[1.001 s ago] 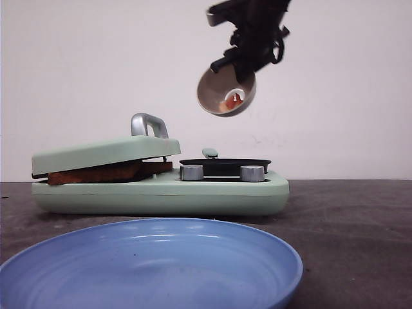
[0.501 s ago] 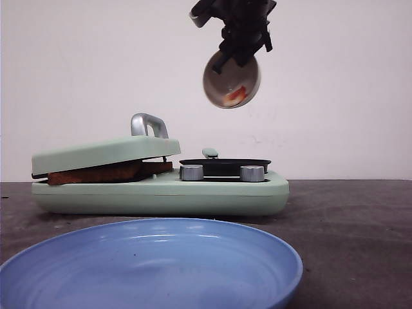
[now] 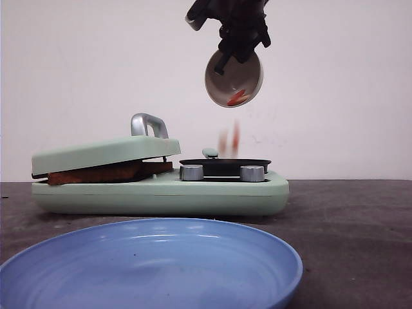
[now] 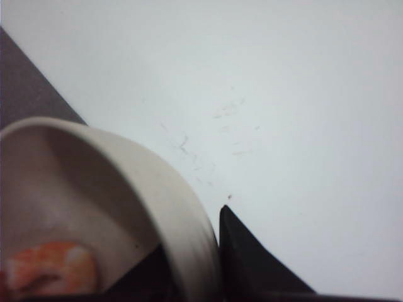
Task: Make breakfast with bread and shrimp
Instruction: 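Tilt the bowl with the right gripper to pour shrimp into the pan, then carry the empty bowl back beside the pan with the right gripper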
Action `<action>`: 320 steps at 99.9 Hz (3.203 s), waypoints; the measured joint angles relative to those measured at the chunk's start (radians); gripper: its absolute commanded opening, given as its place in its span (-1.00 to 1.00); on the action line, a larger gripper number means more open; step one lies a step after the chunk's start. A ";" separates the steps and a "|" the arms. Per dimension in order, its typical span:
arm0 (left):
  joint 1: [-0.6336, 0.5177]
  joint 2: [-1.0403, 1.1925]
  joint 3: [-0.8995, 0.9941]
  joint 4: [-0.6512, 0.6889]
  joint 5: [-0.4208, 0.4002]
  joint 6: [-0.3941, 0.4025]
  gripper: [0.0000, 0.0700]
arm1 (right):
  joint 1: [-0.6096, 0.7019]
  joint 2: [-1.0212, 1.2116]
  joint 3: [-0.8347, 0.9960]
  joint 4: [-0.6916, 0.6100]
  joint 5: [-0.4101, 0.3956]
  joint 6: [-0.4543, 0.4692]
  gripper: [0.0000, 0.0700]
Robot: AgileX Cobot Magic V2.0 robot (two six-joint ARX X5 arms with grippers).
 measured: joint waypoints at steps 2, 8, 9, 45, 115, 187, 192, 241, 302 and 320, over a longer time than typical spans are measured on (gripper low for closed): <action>0.000 0.000 0.000 0.000 0.000 0.000 -1.00 | 0.003 0.000 0.000 0.001 0.000 0.000 -1.00; 0.000 0.000 0.000 0.000 0.000 0.000 -1.00 | 0.006 0.000 -0.003 0.003 0.003 -0.005 -1.00; 0.000 0.000 0.000 0.000 0.000 0.000 -1.00 | 0.006 0.000 -0.004 0.004 0.004 -0.006 -1.00; 0.000 0.000 0.000 0.000 0.000 0.001 -1.00 | 0.018 0.000 -0.010 0.036 0.085 -0.055 -1.00; 0.000 0.000 0.000 0.004 0.000 0.027 -1.00 | 0.056 0.000 -0.010 0.033 0.118 -0.105 -1.00; 0.000 0.000 0.000 0.004 0.000 0.026 -1.00 | -0.085 -0.017 -0.010 -0.432 0.042 0.470 -1.00; 0.000 0.000 0.000 0.004 0.000 0.026 -1.00 | -0.103 -0.026 -0.010 -0.489 -0.010 0.558 -1.00; 0.000 0.000 0.000 0.003 0.001 -0.002 -1.00 | -0.359 -0.139 -0.010 -0.895 -0.598 0.970 -1.00; 0.000 0.000 0.000 0.003 0.002 -0.023 -1.00 | -0.576 -0.173 -0.025 -0.975 -0.980 0.978 -1.00; 0.000 0.000 0.000 0.004 0.002 -0.026 -1.00 | -0.587 -0.176 -0.161 -0.926 -1.011 0.977 -1.00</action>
